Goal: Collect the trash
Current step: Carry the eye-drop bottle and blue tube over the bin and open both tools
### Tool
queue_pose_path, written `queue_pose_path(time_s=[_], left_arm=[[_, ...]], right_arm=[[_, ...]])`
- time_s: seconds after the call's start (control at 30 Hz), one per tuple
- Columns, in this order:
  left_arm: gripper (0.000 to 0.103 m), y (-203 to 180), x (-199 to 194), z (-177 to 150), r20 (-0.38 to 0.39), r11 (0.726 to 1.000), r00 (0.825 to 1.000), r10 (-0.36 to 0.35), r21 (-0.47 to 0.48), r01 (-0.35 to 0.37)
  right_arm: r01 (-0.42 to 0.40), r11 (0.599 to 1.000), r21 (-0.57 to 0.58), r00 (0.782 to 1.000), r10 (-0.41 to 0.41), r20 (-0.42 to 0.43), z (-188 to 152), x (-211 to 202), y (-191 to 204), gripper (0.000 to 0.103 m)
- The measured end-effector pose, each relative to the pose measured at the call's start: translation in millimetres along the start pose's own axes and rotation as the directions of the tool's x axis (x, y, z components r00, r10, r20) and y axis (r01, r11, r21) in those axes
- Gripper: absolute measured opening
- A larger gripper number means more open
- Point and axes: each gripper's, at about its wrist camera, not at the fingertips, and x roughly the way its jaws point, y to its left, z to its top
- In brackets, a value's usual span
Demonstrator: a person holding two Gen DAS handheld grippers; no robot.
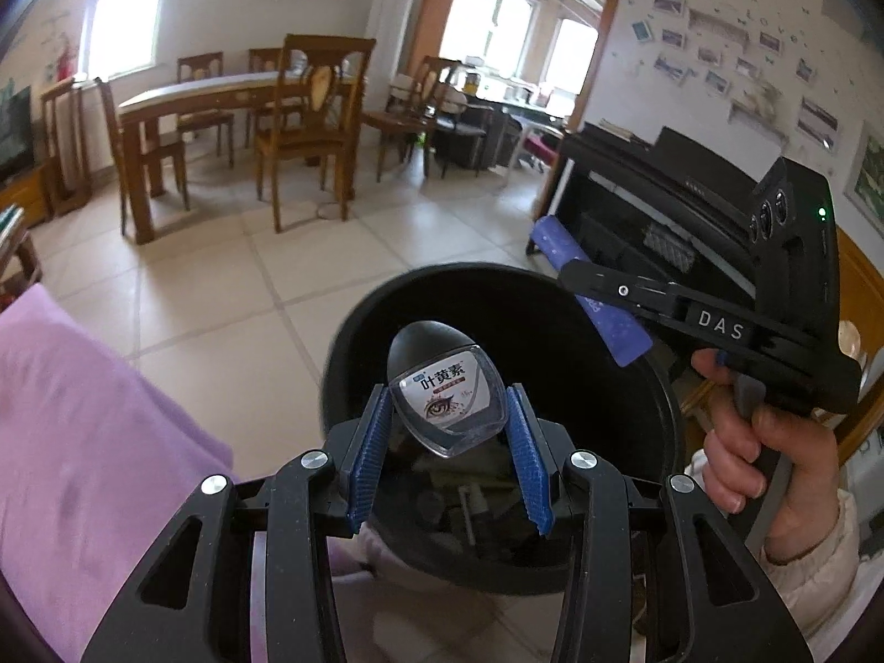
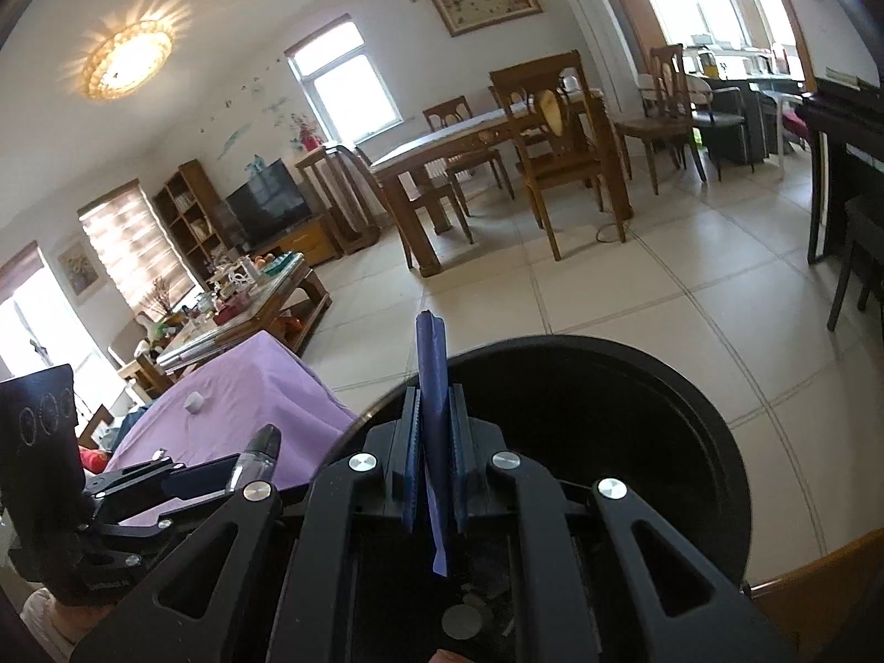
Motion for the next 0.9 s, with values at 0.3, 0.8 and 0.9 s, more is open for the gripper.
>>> queue_pose_path(time_s=[0.3, 0.8, 0.9], left_arm=[[0.090, -16, 13, 2, -0.010, 0.998, 0.999, 0.049, 0.049, -0.049], [0.090, 151, -123, -52, -0.029, 0.920, 0.935, 0.354, -0.169, -0.354], [0.090, 204, -156, -70, -0.077, 0.862, 0.891, 0.447, -0.231, -0.452]], right_arm=[[-0.008, 0.999, 0.052, 0.999, 0.010, -0.031, -6, -1, -20, 0.098], [-0.079, 0.993, -0.087, 0.992, 0.069, -0.109, -9, 35, 66, 0.098], [-0.125, 0.984, -0.130, 0.983, 0.105, -0.150, -15, 55, 98, 0.098]])
